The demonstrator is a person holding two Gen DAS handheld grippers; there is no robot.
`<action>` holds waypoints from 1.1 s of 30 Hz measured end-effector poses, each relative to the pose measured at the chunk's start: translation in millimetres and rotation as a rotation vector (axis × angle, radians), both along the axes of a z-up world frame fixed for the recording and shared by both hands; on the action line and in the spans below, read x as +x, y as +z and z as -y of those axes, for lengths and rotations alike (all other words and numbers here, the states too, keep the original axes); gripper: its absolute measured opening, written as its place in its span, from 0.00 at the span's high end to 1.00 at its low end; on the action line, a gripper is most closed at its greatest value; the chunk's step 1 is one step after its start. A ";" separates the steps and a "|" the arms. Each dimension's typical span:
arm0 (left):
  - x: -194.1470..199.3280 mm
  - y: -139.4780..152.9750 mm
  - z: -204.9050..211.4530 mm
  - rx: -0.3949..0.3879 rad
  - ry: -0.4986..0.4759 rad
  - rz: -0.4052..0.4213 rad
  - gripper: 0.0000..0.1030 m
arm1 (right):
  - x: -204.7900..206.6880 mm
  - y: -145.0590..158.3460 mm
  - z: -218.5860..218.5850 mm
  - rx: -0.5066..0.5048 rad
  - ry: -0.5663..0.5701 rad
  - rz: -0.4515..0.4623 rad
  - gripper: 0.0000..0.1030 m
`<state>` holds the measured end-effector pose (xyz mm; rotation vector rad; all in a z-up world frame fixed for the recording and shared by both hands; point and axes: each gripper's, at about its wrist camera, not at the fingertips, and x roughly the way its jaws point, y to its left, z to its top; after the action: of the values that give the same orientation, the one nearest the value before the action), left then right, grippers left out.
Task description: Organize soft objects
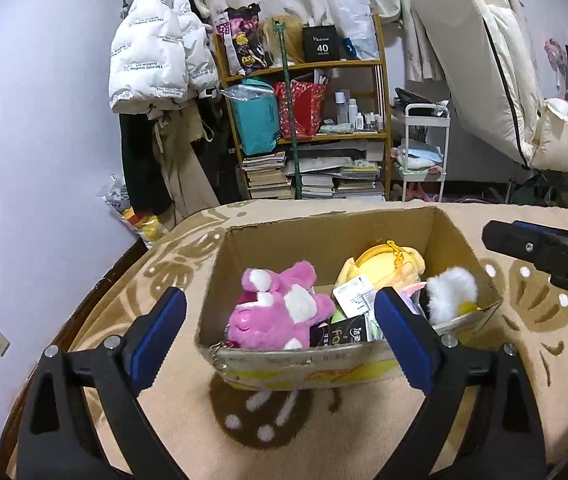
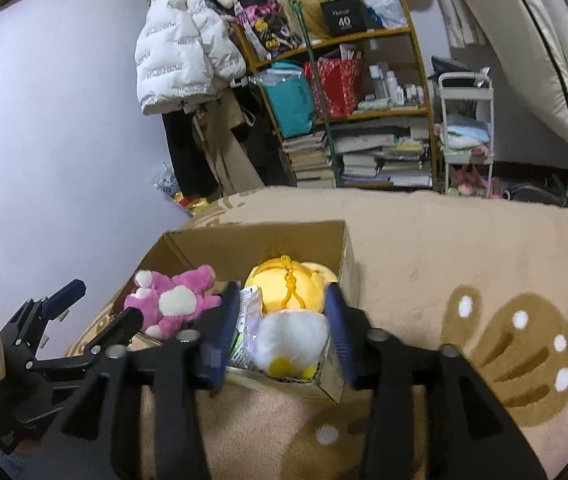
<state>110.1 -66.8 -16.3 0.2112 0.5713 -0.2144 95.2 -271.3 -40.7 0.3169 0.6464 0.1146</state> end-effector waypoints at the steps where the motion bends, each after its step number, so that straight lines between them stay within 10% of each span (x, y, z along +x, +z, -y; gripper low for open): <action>1: -3.1 2.6 -1.8 -0.001 0.000 0.005 0.07 | -4.5 2.8 -0.1 -0.017 -0.009 0.009 0.38; 10: -32.4 25.5 -15.4 -0.006 0.030 0.043 0.04 | -35.0 30.6 4.7 -0.077 -0.057 0.067 0.00; 33: -138.7 96.4 -72.5 -0.120 0.083 0.217 0.01 | -133.0 99.7 -12.4 -0.179 -0.067 0.280 0.00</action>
<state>-28.5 5.7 80.1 0.0924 0.3494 -0.1424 -37.8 -258.9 59.0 0.1455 0.3648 0.0358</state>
